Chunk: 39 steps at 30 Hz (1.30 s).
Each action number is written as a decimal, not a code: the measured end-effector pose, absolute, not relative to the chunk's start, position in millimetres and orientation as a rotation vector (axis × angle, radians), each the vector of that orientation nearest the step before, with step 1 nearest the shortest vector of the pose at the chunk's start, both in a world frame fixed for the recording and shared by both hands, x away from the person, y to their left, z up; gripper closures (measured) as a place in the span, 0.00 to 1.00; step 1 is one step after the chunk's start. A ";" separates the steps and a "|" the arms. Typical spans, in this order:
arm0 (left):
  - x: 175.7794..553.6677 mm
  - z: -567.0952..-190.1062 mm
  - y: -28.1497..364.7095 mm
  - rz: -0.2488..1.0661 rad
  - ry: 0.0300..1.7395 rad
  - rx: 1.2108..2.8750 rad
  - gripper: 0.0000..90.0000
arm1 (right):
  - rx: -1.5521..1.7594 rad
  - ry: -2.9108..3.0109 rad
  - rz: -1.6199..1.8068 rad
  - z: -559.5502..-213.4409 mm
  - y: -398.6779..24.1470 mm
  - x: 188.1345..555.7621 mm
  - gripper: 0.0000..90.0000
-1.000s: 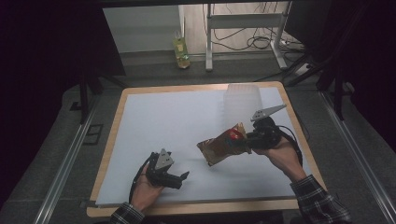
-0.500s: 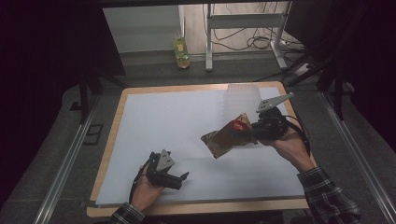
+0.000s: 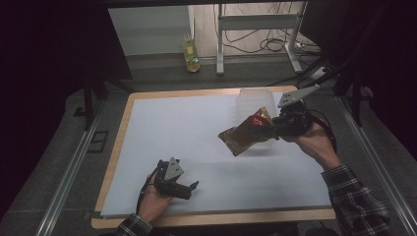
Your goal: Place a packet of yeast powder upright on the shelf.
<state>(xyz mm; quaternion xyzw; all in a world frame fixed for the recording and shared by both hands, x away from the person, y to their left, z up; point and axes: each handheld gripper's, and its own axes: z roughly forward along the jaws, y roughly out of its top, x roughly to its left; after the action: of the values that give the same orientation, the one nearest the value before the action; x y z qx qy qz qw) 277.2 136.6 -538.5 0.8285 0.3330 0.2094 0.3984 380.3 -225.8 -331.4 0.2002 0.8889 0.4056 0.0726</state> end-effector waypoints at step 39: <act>276.7 -537.5 139.2 0.549 0.830 2.093 0.00 | 0.481 2.598 0.897 -289.0 -254.6 457.7 0.89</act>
<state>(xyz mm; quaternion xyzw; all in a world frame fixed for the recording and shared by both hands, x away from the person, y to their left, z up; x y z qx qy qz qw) 276.7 139.2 -537.5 0.8276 0.3280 0.2172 0.4004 457.7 -254.6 -289.0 0.1696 0.9167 0.3166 0.1750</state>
